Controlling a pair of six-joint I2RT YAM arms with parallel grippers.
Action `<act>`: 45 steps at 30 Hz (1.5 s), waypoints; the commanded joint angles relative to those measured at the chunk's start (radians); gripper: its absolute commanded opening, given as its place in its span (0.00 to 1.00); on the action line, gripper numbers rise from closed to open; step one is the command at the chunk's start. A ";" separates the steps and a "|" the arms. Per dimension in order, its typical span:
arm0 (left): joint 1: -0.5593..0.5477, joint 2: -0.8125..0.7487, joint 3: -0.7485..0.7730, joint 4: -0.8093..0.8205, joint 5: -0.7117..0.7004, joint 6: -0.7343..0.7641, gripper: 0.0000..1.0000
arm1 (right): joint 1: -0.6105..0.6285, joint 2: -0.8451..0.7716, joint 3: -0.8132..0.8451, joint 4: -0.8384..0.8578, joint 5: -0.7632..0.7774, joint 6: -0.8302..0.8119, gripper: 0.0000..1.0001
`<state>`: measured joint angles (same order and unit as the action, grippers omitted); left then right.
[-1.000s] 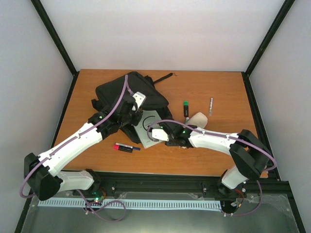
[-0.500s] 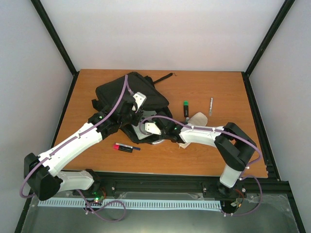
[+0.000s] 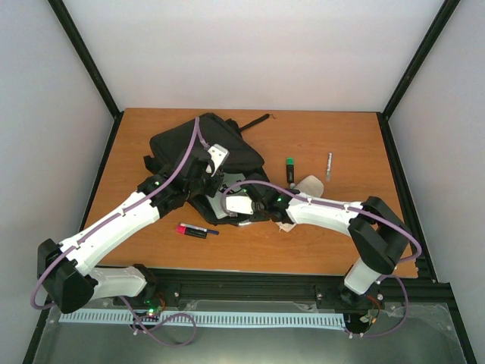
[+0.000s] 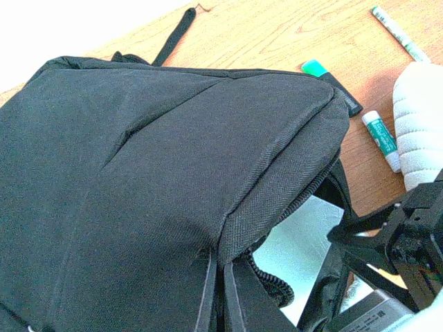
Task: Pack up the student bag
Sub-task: Place the book in the student bag.
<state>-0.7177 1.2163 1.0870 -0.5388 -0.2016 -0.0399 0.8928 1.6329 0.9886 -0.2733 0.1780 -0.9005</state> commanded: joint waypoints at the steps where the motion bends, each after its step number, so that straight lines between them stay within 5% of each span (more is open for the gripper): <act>1: -0.005 -0.040 0.036 0.111 0.027 0.012 0.01 | 0.008 0.028 0.019 -0.046 -0.064 -0.018 0.20; 6: -0.004 -0.040 0.036 0.110 0.030 0.012 0.01 | 0.008 0.060 0.031 -0.024 -0.041 -0.042 0.08; 34: -0.004 -0.040 0.039 0.106 0.052 0.013 0.01 | -0.003 0.427 0.245 0.413 0.214 -0.041 0.03; 45: -0.004 -0.043 0.037 0.109 0.041 0.011 0.01 | -0.003 0.175 0.110 0.219 0.077 0.055 0.06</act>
<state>-0.7086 1.2160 1.0870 -0.5373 -0.1955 -0.0399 0.8925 1.9484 1.1450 0.0574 0.3351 -0.9123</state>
